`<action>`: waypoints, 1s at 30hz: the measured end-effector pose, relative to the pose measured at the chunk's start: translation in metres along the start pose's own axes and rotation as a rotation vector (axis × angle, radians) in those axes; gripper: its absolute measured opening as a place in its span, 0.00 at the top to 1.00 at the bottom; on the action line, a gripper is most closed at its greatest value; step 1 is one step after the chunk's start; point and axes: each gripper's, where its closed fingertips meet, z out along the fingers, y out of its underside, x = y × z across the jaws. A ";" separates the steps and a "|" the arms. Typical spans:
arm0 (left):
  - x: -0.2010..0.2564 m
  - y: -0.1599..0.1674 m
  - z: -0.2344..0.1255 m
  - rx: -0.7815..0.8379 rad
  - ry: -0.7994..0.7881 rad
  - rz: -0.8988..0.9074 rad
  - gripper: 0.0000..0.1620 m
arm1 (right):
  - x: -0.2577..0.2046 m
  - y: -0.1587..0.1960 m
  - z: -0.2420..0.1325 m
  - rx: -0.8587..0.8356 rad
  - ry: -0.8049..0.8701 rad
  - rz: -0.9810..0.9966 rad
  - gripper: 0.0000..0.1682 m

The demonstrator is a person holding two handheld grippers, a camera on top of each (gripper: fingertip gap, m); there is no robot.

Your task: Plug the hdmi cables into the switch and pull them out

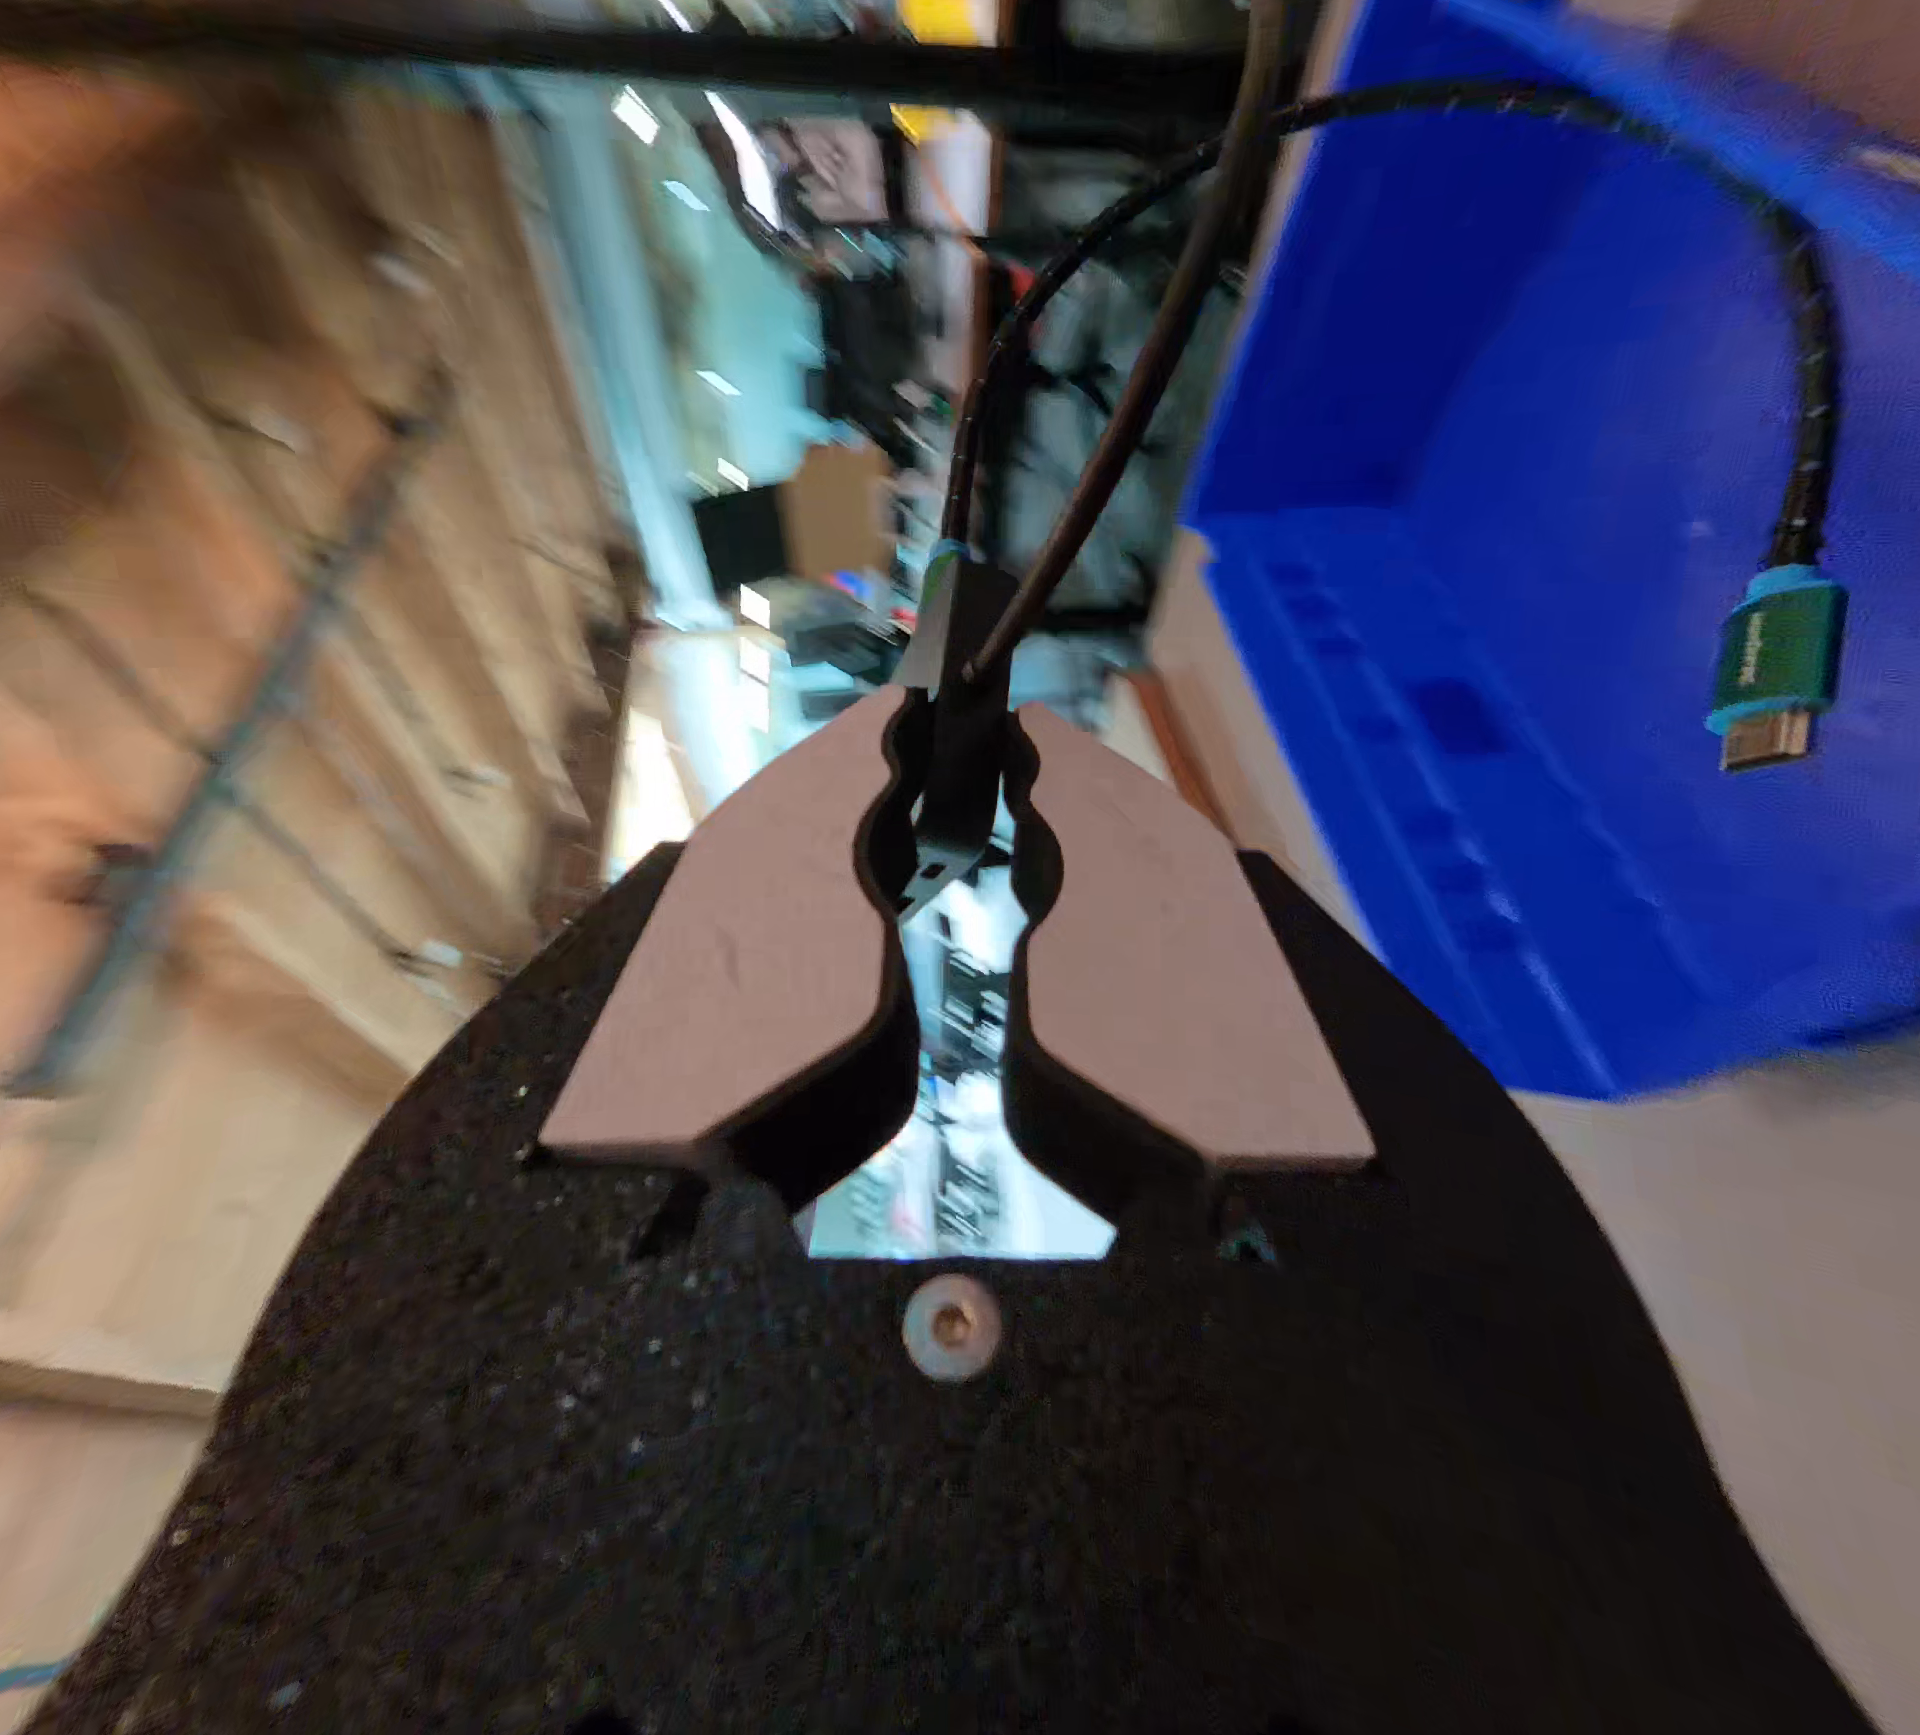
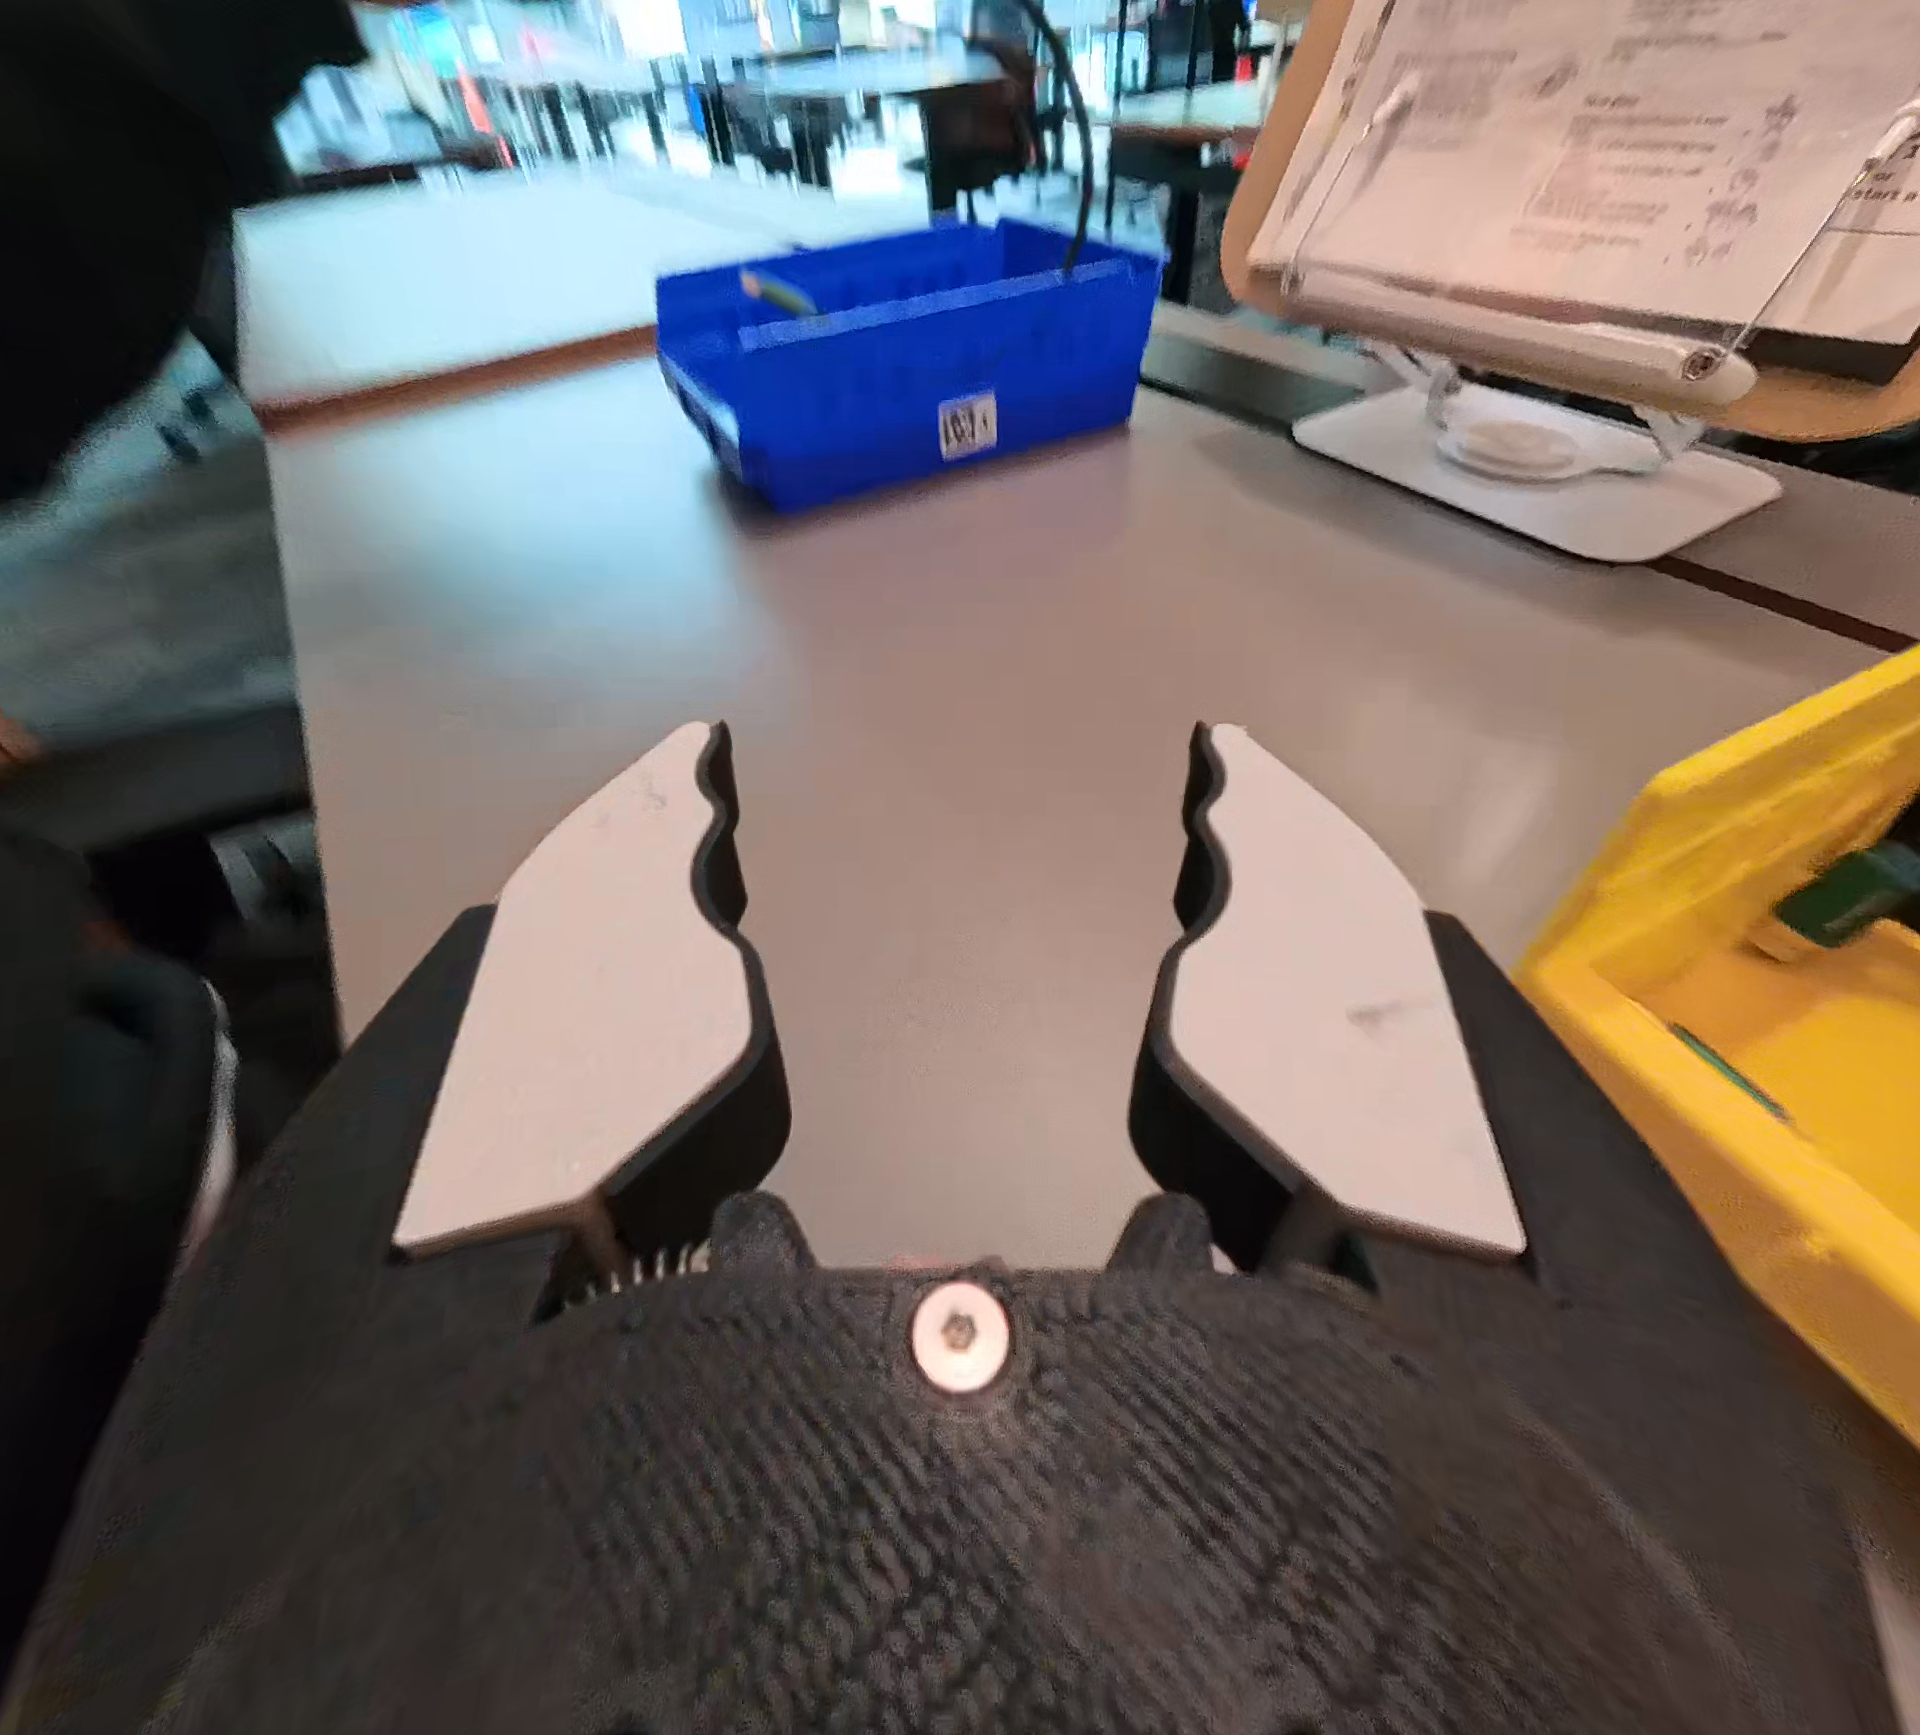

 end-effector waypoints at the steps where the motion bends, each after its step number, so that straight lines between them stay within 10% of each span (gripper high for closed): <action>1: -0.007 -0.017 -0.014 0.062 -0.085 0.055 0.92 | -0.001 -0.009 0.001 0.058 -0.016 0.068 0.51; 8: 0.012 -0.124 -0.102 0.437 -0.434 0.262 0.92 | -0.027 -0.061 0.010 0.352 -0.232 0.472 0.54; 17: 0.061 -0.225 -0.186 0.899 -0.518 0.187 0.92 | -0.051 -0.077 0.014 0.299 -0.189 0.422 0.68; 21: 0.092 -0.252 -0.198 0.967 -0.509 0.254 0.92 | -0.016 -0.041 0.020 0.166 -0.028 0.513 0.63; 30: 0.109 -0.273 -0.215 1.048 -0.532 0.273 0.92 | -0.039 -0.043 0.026 0.213 -0.417 0.811 0.72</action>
